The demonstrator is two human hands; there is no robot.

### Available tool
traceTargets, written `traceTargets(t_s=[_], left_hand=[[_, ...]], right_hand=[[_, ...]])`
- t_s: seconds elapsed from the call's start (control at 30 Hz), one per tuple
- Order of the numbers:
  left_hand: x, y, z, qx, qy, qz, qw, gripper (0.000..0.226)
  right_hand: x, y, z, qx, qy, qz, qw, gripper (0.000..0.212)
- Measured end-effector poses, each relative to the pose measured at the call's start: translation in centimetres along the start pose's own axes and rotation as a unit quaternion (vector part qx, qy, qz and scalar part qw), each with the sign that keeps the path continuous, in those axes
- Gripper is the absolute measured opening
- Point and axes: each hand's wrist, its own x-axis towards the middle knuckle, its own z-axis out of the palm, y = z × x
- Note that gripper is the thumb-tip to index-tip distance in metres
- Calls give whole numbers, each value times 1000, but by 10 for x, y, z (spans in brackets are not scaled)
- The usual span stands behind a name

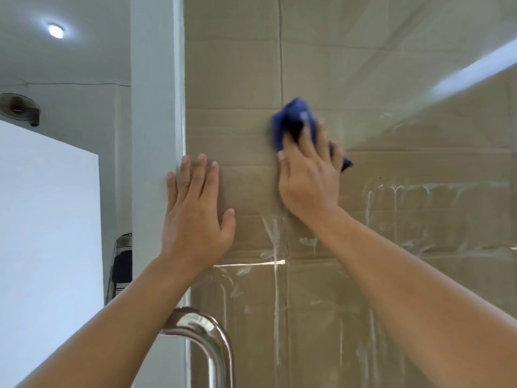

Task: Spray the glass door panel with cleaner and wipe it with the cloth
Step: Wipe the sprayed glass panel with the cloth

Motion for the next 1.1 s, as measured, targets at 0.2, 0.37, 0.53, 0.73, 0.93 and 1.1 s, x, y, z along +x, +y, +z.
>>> traceTargets(t_s=[0.2, 0.37, 0.53, 0.73, 0.93, 1.1], left_hand=[[14, 21, 5, -45, 12, -15, 999, 74], [19, 32, 9, -64, 7, -23, 998, 72], [23, 41, 14, -60, 6, -31, 998, 73], [25, 55, 18, -55, 0, -27, 998, 75], [34, 80, 22, -58, 10, -12, 998, 73], [39, 98, 23, -55, 11, 13, 998, 73]], right_hand=[[10, 43, 0, -30, 19, -130, 991, 36], [-4, 24, -6, -19, -11, 166, 986, 52], [9, 53, -4, -29, -11, -90, 995, 39], [12, 66, -20, -27, -48, 251, 966, 54], [-2, 93, -19, -54, -47, -154, 986, 35], [19, 118, -37, -18, -33, 293, 955, 52]])
